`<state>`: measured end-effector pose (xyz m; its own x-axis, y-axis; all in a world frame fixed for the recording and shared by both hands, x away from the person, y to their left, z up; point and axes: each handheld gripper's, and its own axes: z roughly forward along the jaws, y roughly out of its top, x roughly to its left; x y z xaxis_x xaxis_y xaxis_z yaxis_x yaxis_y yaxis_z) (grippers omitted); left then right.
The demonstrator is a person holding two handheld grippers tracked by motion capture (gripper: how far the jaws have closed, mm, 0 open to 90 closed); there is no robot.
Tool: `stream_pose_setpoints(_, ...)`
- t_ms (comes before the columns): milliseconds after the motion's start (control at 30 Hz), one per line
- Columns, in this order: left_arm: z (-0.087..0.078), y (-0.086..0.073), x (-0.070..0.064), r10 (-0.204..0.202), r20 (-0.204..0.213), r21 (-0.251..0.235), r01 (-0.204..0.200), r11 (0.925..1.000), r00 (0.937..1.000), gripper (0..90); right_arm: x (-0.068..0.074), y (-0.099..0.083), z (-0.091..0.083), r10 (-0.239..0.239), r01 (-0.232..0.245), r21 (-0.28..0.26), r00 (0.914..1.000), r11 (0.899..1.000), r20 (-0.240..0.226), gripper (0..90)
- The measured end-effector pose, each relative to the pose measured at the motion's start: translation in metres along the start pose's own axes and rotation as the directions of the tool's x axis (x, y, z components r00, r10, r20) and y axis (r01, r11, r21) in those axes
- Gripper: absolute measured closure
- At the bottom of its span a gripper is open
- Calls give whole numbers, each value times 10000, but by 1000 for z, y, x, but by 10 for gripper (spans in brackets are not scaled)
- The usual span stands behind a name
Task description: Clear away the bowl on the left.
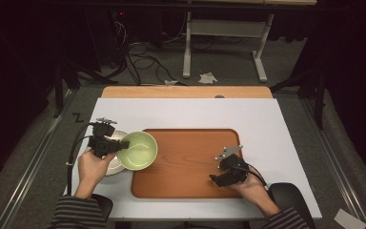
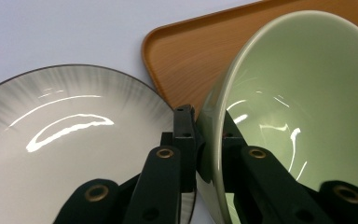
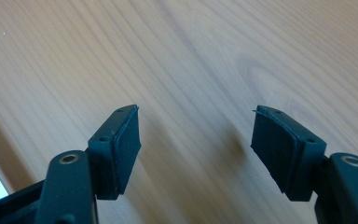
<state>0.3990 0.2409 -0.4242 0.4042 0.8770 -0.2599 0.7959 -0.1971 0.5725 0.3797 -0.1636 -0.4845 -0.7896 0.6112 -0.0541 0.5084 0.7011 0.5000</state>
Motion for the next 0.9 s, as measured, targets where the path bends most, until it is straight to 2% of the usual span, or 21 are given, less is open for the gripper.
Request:
stream_pose_setpoints(367,8,7,-15,446,338,143,-451,9989,9984,833,0,-1,-1,59,-59,-175,10000,9998,25,342)
stream_pose_setpoints(900,20,13,-29,802,601,415,-828,9957,9950,833,0,-3,-4,91,-87,-260,9999,9996,128,343)
